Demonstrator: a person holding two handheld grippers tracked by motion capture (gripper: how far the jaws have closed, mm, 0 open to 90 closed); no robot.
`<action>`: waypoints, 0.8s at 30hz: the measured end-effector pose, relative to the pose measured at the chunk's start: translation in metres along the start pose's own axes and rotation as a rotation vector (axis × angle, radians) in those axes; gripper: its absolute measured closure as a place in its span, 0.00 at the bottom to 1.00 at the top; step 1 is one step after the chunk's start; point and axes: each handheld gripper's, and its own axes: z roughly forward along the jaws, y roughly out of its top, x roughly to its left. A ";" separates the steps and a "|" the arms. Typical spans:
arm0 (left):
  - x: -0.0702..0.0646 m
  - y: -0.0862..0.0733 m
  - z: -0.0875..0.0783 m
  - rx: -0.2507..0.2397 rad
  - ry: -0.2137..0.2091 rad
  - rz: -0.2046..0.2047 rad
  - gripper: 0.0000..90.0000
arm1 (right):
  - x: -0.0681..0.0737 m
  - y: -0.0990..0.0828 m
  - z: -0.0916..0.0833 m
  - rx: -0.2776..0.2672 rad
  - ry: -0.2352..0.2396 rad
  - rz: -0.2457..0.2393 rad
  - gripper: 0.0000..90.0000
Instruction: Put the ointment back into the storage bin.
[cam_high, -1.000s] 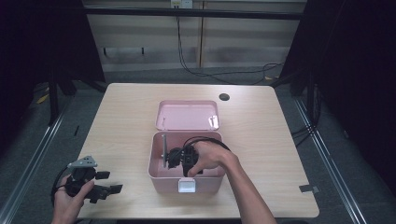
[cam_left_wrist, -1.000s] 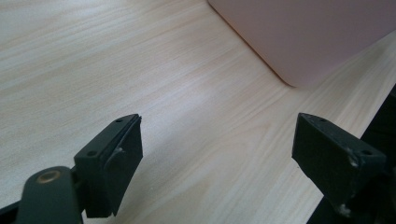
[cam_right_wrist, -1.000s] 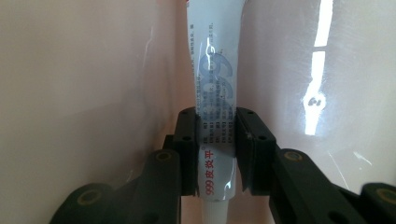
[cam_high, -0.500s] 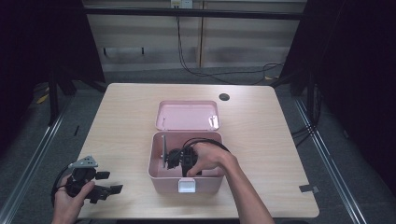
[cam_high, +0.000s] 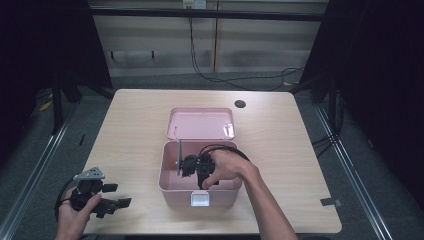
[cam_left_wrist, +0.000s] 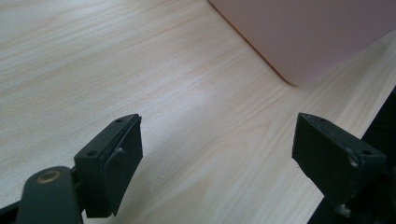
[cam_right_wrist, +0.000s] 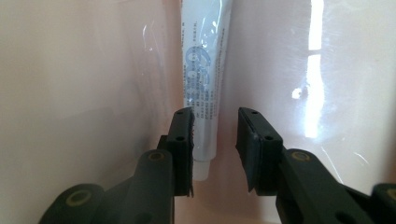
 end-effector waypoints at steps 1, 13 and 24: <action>0.000 0.000 0.000 0.000 -0.001 0.000 0.18 | 0.001 -0.001 -0.001 -0.010 0.000 0.006 0.74; 0.000 0.000 0.000 0.002 -0.003 0.000 0.18 | 0.005 -0.012 -0.015 -0.041 -0.048 0.029 0.72; 0.000 0.000 0.000 0.001 -0.003 -0.001 0.18 | 0.008 -0.028 -0.030 -0.093 -0.103 0.072 0.70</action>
